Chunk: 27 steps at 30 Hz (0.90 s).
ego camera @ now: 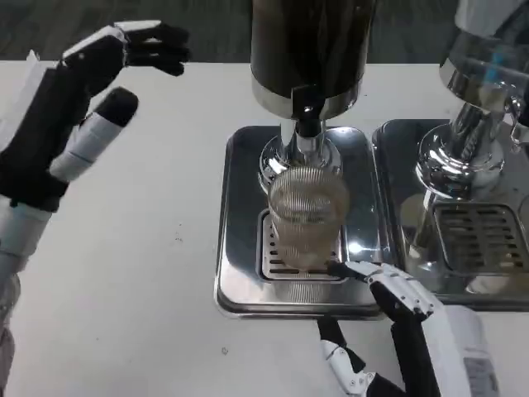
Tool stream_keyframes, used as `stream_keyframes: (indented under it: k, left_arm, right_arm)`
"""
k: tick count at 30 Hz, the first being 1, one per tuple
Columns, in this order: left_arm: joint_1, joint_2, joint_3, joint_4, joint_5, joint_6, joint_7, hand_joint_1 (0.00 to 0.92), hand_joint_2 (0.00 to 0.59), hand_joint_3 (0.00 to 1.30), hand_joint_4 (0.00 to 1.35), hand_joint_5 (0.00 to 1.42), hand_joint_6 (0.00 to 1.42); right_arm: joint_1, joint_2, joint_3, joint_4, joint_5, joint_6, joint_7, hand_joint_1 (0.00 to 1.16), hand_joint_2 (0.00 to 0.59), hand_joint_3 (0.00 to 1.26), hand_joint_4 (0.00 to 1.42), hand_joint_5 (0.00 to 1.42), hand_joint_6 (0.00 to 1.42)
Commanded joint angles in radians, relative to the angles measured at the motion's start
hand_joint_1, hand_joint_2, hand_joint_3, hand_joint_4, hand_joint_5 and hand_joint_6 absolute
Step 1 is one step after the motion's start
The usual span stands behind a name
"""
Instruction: Grasp the cup under the faucet to collect the drink, then remove the cup.
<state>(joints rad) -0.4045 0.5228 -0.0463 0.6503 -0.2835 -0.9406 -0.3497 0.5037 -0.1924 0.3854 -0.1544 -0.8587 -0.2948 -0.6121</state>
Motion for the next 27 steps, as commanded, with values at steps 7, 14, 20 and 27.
stream_keyframes:
  k: [7, 14, 20, 27]
  left_arm:
    - [-0.092, -0.036, 0.073, -0.146, -0.350, 0.509, -0.587, 0.000, 0.130, 0.30, 0.33, 0.34, 0.24]
    - [-0.150, -0.099, 0.129, -0.139, -0.333, 0.626, -0.660, 0.000, 0.141, 0.24, 0.23, 0.25, 0.17]
    - [-0.204, -0.147, 0.145, -0.096, -0.281, 0.633, -0.672, 0.000, 0.142, 0.22, 0.20, 0.22, 0.14]
    - [-0.283, -0.188, 0.131, 0.056, -0.193, 0.651, -0.717, 0.000, 0.151, 0.19, 0.17, 0.19, 0.13]
  right_arm:
    - [-0.028, 0.010, -0.018, 0.064, 0.051, -0.033, -0.024, 0.46, 0.410, 0.40, 0.32, 0.28, 0.38]
    - [-0.035, 0.024, -0.037, 0.084, 0.058, -0.037, -0.054, 0.46, 0.411, 0.41, 0.32, 0.29, 0.38]
    - [-0.037, 0.032, -0.039, 0.089, 0.054, -0.030, -0.072, 0.46, 0.411, 0.42, 0.33, 0.29, 0.38]
    - [-0.054, 0.046, -0.031, 0.102, 0.046, -0.020, -0.074, 0.46, 0.411, 0.42, 0.34, 0.29, 0.38]
